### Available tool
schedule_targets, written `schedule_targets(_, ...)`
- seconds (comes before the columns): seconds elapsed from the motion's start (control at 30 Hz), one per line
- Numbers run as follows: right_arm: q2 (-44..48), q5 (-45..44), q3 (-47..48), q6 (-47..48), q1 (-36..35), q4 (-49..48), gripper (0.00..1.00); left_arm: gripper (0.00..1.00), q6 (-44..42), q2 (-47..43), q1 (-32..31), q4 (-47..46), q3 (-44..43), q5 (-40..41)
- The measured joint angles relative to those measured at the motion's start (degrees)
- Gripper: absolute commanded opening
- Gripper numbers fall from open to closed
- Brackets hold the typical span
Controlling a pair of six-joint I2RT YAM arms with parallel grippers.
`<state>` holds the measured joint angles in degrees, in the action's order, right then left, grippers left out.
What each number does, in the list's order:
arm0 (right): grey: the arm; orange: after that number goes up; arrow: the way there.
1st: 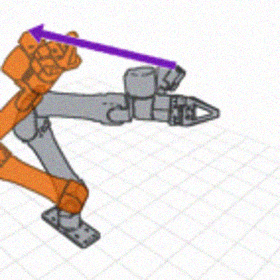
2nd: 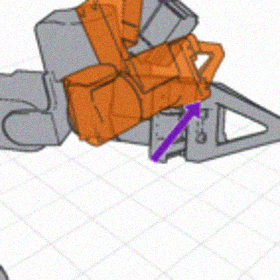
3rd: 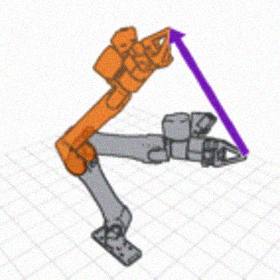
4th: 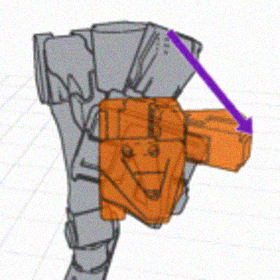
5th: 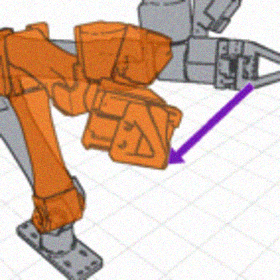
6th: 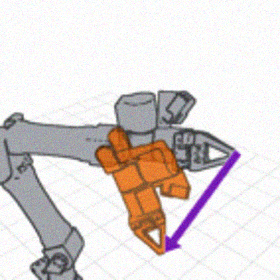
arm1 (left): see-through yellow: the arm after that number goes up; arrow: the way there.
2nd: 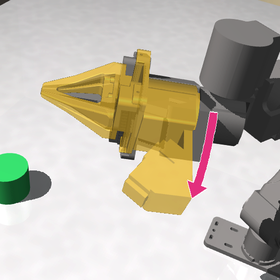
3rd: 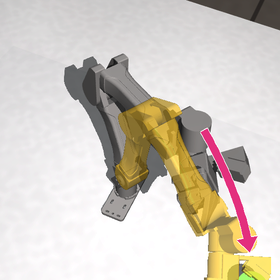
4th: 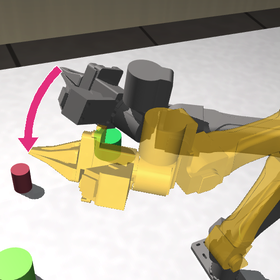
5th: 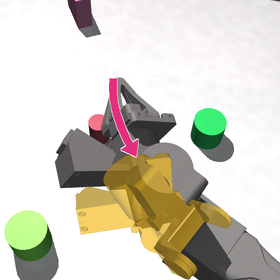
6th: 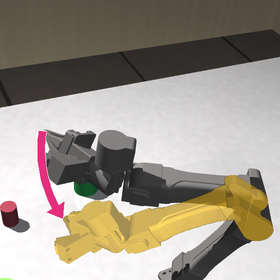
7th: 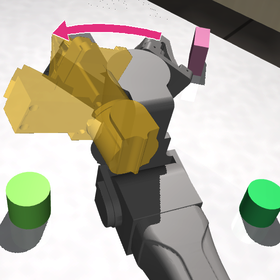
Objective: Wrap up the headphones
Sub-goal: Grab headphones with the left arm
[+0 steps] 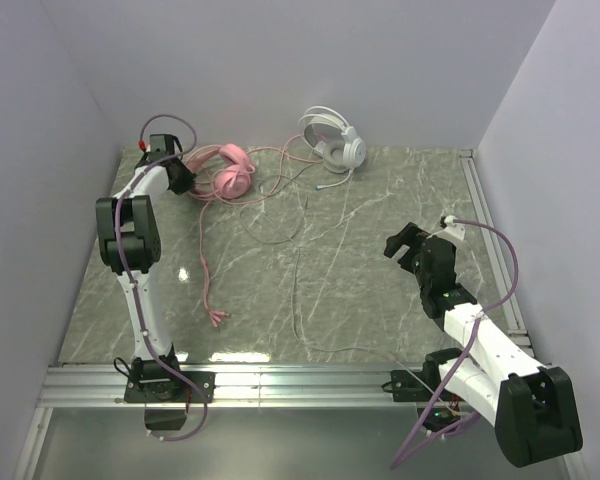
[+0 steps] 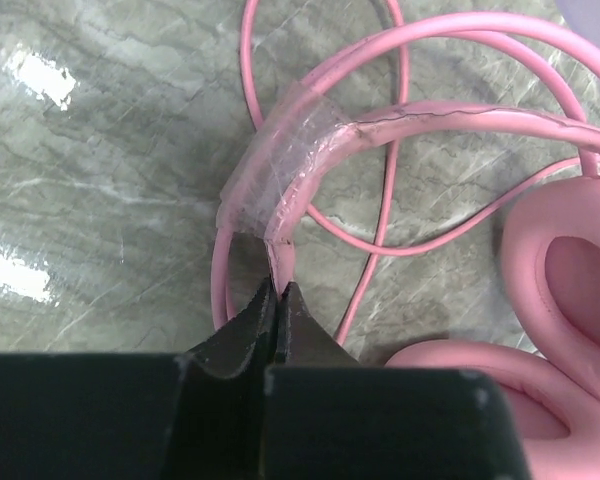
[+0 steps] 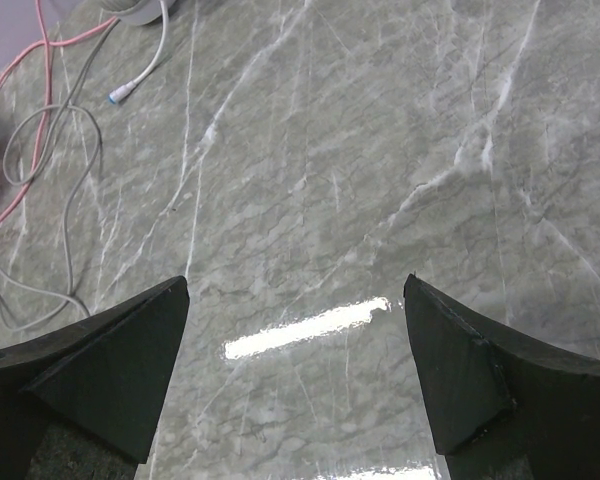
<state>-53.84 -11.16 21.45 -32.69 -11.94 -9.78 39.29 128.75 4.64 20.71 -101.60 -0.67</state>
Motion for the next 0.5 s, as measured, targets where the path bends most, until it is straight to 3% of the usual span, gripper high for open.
schedule_targets(0.07, 0.00, 0.11, 0.00, 0.00, -0.02, 0.00, 0.95, 0.01, 0.87, -0.46, 0.04, 0.31, 0.50, -0.26)
schedule_targets(0.3, 0.00, 0.98, 0.04, -0.02, 0.00, -0.02, 0.95, 0.00, 2.40, -10.38, -0.28, 0.63, 14.47, -3.02)
schedule_targets(0.4, 0.00, 1.27, 0.04, -0.04, 0.00, -0.02, 0.95, 0.00, 3.54, -19.39, -0.76, -0.68, 26.36, -3.19)
schedule_targets(0.5, 0.00, 1.40, 0.07, -0.04, 0.00, 0.00, 0.95, 0.09, 4.46, -30.60, -1.97, -1.16, 38.71, -2.99)
